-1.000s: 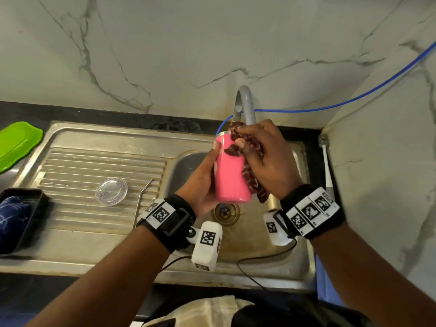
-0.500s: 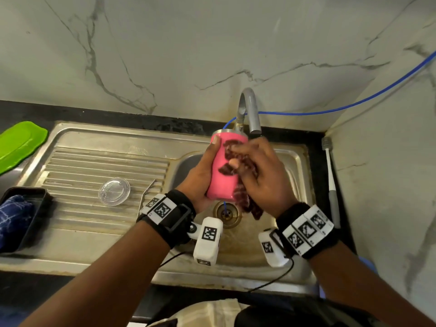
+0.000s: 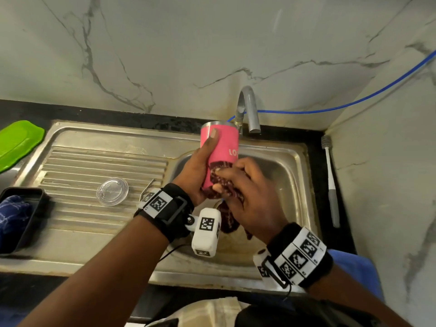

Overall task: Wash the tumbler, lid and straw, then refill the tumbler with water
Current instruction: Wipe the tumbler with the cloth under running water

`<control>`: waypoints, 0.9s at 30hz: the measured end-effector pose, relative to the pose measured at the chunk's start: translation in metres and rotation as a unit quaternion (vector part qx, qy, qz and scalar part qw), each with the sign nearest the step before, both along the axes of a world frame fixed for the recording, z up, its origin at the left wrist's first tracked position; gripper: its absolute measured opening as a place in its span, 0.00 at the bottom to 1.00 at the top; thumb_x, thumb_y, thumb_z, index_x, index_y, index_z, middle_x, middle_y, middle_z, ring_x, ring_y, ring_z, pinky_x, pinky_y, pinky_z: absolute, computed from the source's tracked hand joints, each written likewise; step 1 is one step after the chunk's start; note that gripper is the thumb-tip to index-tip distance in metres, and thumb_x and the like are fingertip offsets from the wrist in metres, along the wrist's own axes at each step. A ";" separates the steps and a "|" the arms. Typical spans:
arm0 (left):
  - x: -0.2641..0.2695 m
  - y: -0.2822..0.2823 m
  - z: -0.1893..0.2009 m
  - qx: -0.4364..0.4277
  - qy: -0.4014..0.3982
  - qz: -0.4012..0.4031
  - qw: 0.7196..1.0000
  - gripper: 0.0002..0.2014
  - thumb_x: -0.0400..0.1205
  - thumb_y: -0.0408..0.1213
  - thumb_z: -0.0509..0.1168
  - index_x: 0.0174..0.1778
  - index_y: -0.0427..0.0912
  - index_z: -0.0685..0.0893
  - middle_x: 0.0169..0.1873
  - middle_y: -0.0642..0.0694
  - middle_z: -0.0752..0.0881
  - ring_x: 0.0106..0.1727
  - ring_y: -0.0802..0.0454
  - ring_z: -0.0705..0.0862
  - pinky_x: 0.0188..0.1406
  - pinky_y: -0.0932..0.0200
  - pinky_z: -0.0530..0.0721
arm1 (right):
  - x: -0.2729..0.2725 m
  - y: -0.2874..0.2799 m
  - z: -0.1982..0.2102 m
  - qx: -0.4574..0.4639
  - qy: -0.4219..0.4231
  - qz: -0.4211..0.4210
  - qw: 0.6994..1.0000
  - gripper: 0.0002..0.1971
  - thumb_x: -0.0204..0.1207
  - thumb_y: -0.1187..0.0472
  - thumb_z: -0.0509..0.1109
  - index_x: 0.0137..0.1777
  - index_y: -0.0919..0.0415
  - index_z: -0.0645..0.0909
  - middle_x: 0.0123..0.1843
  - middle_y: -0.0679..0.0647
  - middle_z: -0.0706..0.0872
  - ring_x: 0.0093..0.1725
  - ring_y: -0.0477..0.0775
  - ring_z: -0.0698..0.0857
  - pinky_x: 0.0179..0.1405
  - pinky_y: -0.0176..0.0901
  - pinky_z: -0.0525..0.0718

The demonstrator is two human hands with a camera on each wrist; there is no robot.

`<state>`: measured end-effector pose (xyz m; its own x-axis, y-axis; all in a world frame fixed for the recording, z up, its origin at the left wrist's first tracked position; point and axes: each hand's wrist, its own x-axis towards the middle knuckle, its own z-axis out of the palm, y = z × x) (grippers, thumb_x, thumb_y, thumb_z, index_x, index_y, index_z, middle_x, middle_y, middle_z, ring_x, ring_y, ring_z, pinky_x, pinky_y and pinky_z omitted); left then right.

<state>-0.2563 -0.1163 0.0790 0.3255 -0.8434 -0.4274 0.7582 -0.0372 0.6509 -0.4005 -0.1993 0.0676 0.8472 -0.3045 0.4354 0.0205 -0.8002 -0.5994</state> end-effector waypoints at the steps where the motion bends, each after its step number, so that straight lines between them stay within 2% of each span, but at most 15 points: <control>1: 0.000 0.001 -0.003 0.008 0.004 -0.004 1.000 0.41 0.82 0.67 0.68 0.75 0.32 0.76 0.44 0.39 0.87 0.38 0.45 0.88 0.37 0.52 0.90 | -0.003 -0.001 -0.002 -0.002 -0.001 0.008 1.000 0.15 0.88 0.48 0.69 0.66 0.58 0.86 0.60 0.54 0.80 0.51 0.52 0.83 0.43 0.51 0.87; 3: -0.003 0.000 -0.004 0.007 0.004 0.001 1.000 0.42 0.84 0.66 0.66 0.80 0.32 0.75 0.46 0.37 0.88 0.41 0.44 0.89 0.39 0.50 0.91 | -0.005 -0.009 0.000 0.019 0.001 0.018 1.000 0.16 0.88 0.48 0.69 0.66 0.57 0.86 0.61 0.53 0.80 0.53 0.51 0.84 0.46 0.52 0.87; 5: -0.007 -0.002 0.002 -0.014 0.003 0.003 1.000 0.36 0.87 0.63 0.62 0.77 0.33 0.79 0.51 0.36 0.90 0.47 0.42 0.91 0.45 0.48 0.92 | 0.001 -0.020 0.008 0.046 -0.002 -0.005 0.999 0.16 0.88 0.49 0.69 0.67 0.57 0.86 0.61 0.52 0.81 0.54 0.49 0.85 0.50 0.48 0.86; 8: -0.024 -0.003 0.007 -0.039 0.029 0.010 0.999 0.31 0.87 0.62 0.59 0.74 0.40 0.85 0.66 0.34 0.89 0.64 0.37 0.90 0.63 0.38 0.89 | 0.016 -0.042 0.024 0.053 -0.009 -0.074 0.996 0.15 0.89 0.47 0.66 0.68 0.53 0.84 0.60 0.49 0.81 0.55 0.45 0.84 0.53 0.43 0.86; 10: -0.030 -0.003 0.001 -0.045 0.054 0.004 0.998 0.34 0.89 0.65 0.56 0.81 0.43 0.79 0.76 0.34 0.83 0.76 0.35 0.83 0.75 0.33 0.80 | 0.023 -0.054 0.031 0.031 0.004 -0.097 0.995 0.16 0.89 0.46 0.66 0.69 0.52 0.84 0.60 0.47 0.81 0.56 0.42 0.83 0.54 0.32 0.82; 11: -0.031 -0.003 -0.003 -0.048 0.061 0.004 0.997 0.34 0.90 0.65 0.55 0.83 0.44 0.77 0.78 0.34 0.81 0.79 0.34 0.80 0.77 0.33 0.78 | 0.025 -0.057 0.032 0.017 0.012 -0.100 0.995 0.16 0.89 0.46 0.66 0.70 0.52 0.84 0.59 0.46 0.81 0.56 0.41 0.82 0.53 0.26 0.79; 13: -0.028 -0.005 -0.003 -0.056 0.071 0.005 0.996 0.32 0.91 0.62 0.56 0.81 0.43 0.80 0.75 0.34 0.83 0.75 0.35 0.83 0.71 0.37 0.83 | 0.023 -0.052 0.030 0.008 0.020 -0.107 0.994 0.16 0.89 0.46 0.67 0.70 0.52 0.84 0.60 0.47 0.80 0.54 0.41 0.82 0.51 0.22 0.75; 14: -0.026 -0.005 0.001 -0.050 0.076 0.013 0.996 0.30 0.90 0.61 0.58 0.76 0.41 0.85 0.70 0.34 0.87 0.69 0.37 0.88 0.65 0.40 0.88 | 0.020 -0.046 0.026 0.012 0.020 -0.106 0.994 0.16 0.89 0.46 0.67 0.70 0.52 0.84 0.61 0.48 0.79 0.54 0.42 0.82 0.50 0.24 0.77; 17: -0.014 -0.006 0.006 -0.023 0.048 0.009 0.999 0.31 0.86 0.62 0.62 0.65 0.36 0.88 0.48 0.38 0.91 0.46 0.44 0.92 0.49 0.50 0.92 | 0.010 -0.021 0.013 0.031 0.011 -0.058 0.998 0.14 0.88 0.48 0.69 0.67 0.54 0.85 0.62 0.48 0.79 0.53 0.45 0.83 0.50 0.38 0.84; 19: -0.006 -0.006 0.003 -0.003 0.032 0.006 0.999 0.32 0.86 0.66 0.61 0.64 0.36 0.84 0.42 0.40 0.88 0.40 0.46 0.89 0.43 0.53 0.91 | 0.003 -0.008 0.005 0.036 0.006 -0.024 0.999 0.13 0.88 0.49 0.70 0.66 0.55 0.86 0.61 0.50 0.79 0.54 0.49 0.83 0.50 0.47 0.86; 21: -0.003 -0.007 -0.002 -0.001 0.046 0.008 0.999 0.34 0.85 0.68 0.62 0.65 0.36 0.83 0.43 0.39 0.87 0.39 0.46 0.87 0.40 0.53 0.90 | -0.004 -0.006 0.000 0.029 0.005 -0.002 1.000 0.14 0.88 0.47 0.69 0.65 0.53 0.85 0.62 0.50 0.79 0.55 0.51 0.83 0.49 0.51 0.87; 22: -0.004 -0.006 -0.001 -0.005 0.047 0.004 0.999 0.35 0.85 0.68 0.62 0.67 0.35 0.82 0.44 0.39 0.87 0.40 0.46 0.88 0.40 0.52 0.91 | -0.006 -0.008 0.000 0.025 0.003 0.006 1.000 0.14 0.88 0.47 0.68 0.66 0.54 0.85 0.62 0.51 0.79 0.55 0.50 0.83 0.50 0.49 0.87; 24: -0.010 -0.007 0.002 -0.017 0.030 0.002 0.999 0.36 0.86 0.68 0.59 0.68 0.35 0.84 0.47 0.38 0.90 0.43 0.45 0.91 0.41 0.51 0.92 | -0.005 -0.020 0.003 0.037 -0.005 -0.003 0.999 0.15 0.88 0.48 0.68 0.66 0.55 0.86 0.62 0.51 0.80 0.55 0.49 0.84 0.53 0.39 0.84; 26: -0.019 -0.007 0.000 -0.031 0.027 -0.001 0.999 0.35 0.88 0.67 0.54 0.68 0.40 0.87 0.55 0.36 0.92 0.52 0.42 0.93 0.50 0.46 0.93 | 0.002 -0.037 0.012 0.056 -0.013 -0.053 0.997 0.14 0.89 0.49 0.68 0.66 0.55 0.86 0.61 0.50 0.81 0.55 0.46 0.84 0.54 0.28 0.79; 27: -0.024 -0.007 -0.003 -0.034 0.028 0.000 0.999 0.35 0.88 0.67 0.53 0.71 0.42 0.87 0.63 0.35 0.90 0.60 0.39 0.91 0.59 0.41 0.91 | 0.007 -0.045 0.017 0.057 -0.017 -0.079 0.995 0.13 0.89 0.50 0.67 0.66 0.54 0.85 0.60 0.50 0.82 0.55 0.44 0.84 0.54 0.25 0.77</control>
